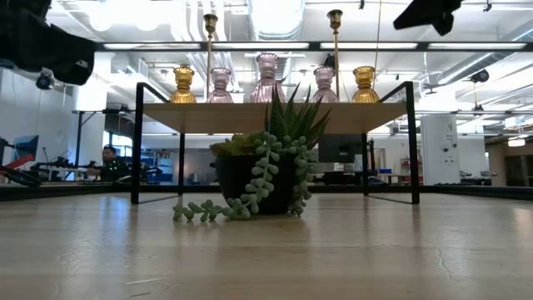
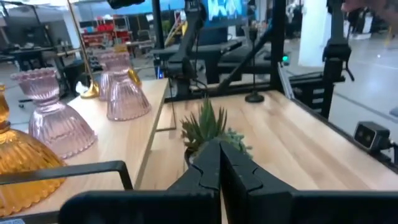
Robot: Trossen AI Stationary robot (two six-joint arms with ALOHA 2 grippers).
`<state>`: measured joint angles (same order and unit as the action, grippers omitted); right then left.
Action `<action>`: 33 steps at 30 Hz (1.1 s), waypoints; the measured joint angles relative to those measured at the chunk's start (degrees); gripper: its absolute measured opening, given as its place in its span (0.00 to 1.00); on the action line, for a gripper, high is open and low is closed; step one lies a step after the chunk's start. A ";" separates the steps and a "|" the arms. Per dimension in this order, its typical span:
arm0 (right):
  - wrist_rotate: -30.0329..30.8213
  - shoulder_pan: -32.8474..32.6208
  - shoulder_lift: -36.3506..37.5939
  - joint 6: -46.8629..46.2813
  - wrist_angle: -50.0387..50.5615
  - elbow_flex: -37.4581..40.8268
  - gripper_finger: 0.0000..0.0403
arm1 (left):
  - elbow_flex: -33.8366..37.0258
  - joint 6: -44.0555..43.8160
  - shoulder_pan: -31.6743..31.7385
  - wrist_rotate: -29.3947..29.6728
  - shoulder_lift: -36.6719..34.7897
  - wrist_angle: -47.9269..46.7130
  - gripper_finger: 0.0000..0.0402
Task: Pick & Place candle stick holders
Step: Put the black candle holder on the shelf
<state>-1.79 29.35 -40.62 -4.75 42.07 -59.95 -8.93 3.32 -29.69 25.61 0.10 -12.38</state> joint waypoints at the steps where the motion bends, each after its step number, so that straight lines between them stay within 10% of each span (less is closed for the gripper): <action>1: -0.04 -0.04 -0.02 -0.50 1.00 -0.96 0.09 | 0.43 0.03 0.03 0.12 0.00 0.72 0.00; 11: -3.56 -2.99 0.02 -5.54 10.44 -12.08 0.09 | 5.96 -0.11 1.75 -1.33 0.07 8.79 0.00; 23: -3.85 -21.98 -7.59 -8.01 7.15 -12.73 0.03 | 6.18 3.28 3.28 -5.22 -0.02 8.75 0.00; 33: 12.81 -41.92 -14.01 -14.20 13.32 -19.20 0.02 | 6.27 2.33 3.26 -9.79 -0.02 8.74 0.05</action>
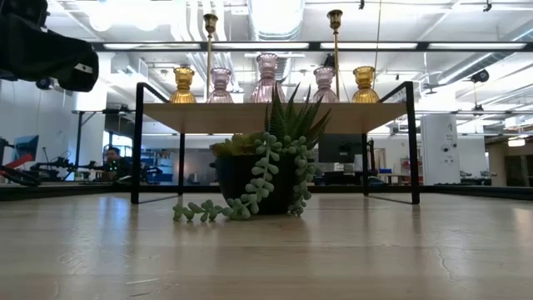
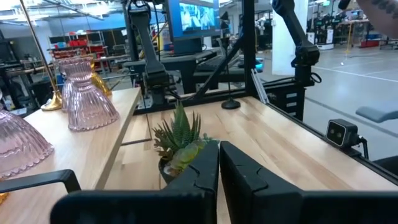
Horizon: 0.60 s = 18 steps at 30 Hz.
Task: Pick & Place candle stick holders
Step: Put the black candle holder on the shelf
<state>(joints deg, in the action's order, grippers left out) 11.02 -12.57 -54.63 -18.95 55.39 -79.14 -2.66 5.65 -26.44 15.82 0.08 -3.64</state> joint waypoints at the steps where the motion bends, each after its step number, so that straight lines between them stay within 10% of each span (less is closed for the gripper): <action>1: 1.58 -1.85 -0.55 -1.80 1.12 -0.26 0.02 | 0.00 -0.02 0.00 0.00 0.00 0.02 0.05; 18: 8.69 -24.30 -5.26 -25.52 19.30 0.19 0.02 | 0.06 -0.11 0.00 0.06 0.00 0.22 0.06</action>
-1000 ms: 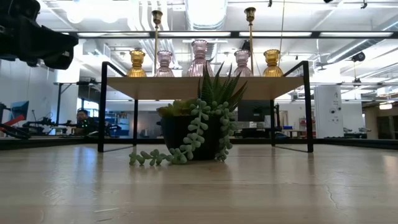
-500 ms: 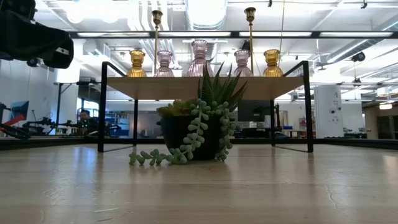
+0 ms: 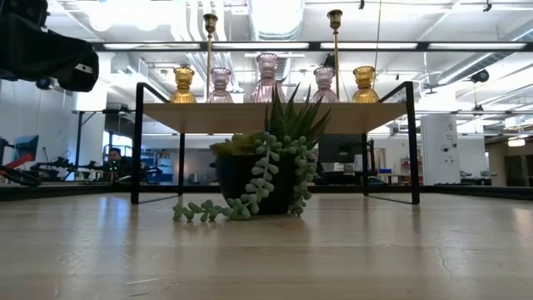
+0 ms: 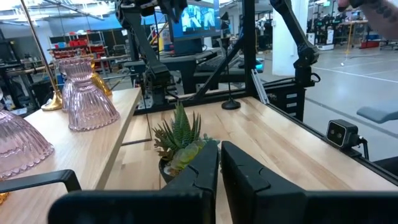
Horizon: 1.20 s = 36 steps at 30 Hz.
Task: Pick & Place candle stick holders
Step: Put the black candle holder on the shelf
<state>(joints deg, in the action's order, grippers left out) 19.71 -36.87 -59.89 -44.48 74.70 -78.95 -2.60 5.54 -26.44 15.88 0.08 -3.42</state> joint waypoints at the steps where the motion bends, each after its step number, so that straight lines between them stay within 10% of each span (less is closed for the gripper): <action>1: 0.06 -0.89 0.08 1.01 -0.01 0.04 0.02 | 0.01 0.00 0.00 0.01 0.00 0.00 0.06; 12: 0.40 -7.89 7.10 19.70 -2.56 6.48 0.02 | 0.01 0.00 0.00 0.02 0.00 0.00 0.06; 17: -13.36 -7.91 14.04 29.66 -14.80 13.73 0.02 | 0.01 0.00 0.00 0.02 0.00 0.00 0.06; 23: -26.79 -7.92 20.42 30.45 -16.76 19.28 0.02 | 0.03 0.00 0.00 0.02 0.00 0.00 0.06; 36: -27.23 -8.75 22.26 23.26 -25.19 33.66 0.02 | 0.03 0.01 0.00 0.04 0.00 0.00 0.06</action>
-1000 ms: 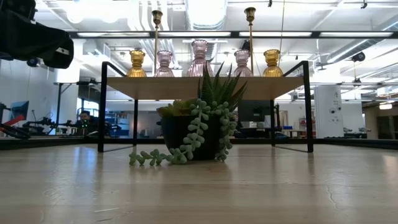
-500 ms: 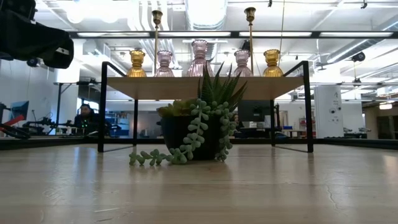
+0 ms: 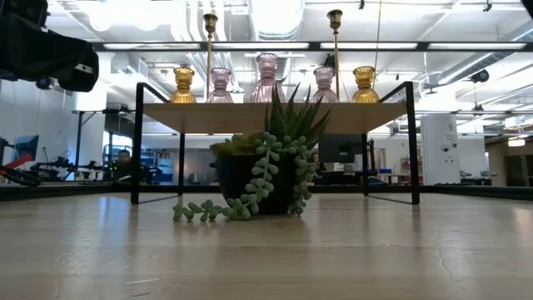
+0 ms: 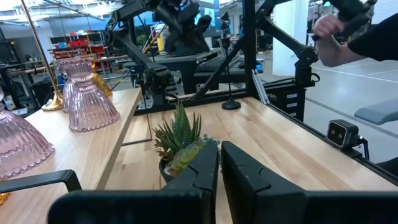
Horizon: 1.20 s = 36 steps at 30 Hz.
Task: Pick & Place candle stick holders
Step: Put the black candle holder on the shelf
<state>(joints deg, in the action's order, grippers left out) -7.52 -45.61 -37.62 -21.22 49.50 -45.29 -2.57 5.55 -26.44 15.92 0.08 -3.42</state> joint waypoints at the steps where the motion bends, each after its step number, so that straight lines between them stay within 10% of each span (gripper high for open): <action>1: 0.29 -0.35 0.23 -1.74 0.56 0.71 0.02 | 0.00 0.00 0.00 0.00 0.01 0.00 0.06; 12: 2.84 -6.98 4.49 -13.35 5.53 2.71 0.02 | 0.00 0.01 0.00 0.00 0.00 0.00 0.06; 36: 1.56 -17.41 6.49 -6.83 -11.12 13.82 0.02 | 0.00 0.01 0.00 0.00 0.02 -0.02 0.06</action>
<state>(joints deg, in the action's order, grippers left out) -5.96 -63.02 -31.14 -28.04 38.39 -31.47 -2.57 5.56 -26.44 15.92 0.10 -3.44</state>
